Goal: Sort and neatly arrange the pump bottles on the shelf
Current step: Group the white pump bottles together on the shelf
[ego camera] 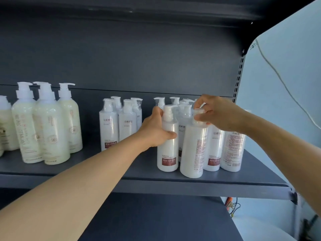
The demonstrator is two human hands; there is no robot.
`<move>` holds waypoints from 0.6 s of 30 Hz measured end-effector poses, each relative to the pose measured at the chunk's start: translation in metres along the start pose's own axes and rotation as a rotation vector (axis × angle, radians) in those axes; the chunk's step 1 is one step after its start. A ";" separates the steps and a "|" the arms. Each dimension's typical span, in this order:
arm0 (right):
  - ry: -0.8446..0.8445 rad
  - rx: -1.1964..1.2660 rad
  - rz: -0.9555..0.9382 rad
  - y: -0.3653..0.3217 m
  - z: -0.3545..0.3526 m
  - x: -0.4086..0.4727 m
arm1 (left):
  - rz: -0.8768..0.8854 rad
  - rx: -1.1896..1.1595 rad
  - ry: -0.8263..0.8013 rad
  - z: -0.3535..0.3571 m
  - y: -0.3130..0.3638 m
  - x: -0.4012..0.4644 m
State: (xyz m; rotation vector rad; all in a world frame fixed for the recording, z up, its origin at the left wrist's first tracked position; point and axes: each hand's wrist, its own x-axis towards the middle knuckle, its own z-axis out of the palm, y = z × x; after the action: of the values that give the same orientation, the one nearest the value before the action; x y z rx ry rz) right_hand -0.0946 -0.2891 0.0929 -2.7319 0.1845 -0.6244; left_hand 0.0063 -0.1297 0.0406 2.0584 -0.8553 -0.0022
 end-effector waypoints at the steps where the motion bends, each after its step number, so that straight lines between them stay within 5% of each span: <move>1: 0.011 -0.017 -0.017 -0.002 0.001 0.001 | -0.003 0.009 0.003 -0.004 -0.001 -0.002; 18: -0.148 0.294 -0.201 -0.108 0.083 0.068 | -0.166 0.289 0.256 -0.121 -0.094 -0.024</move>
State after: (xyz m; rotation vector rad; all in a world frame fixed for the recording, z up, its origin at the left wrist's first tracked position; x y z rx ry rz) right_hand 0.0087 -0.1769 0.0875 -2.5128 -0.2048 -0.4562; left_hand 0.0784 0.0073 0.0389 2.3309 -0.5490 0.3036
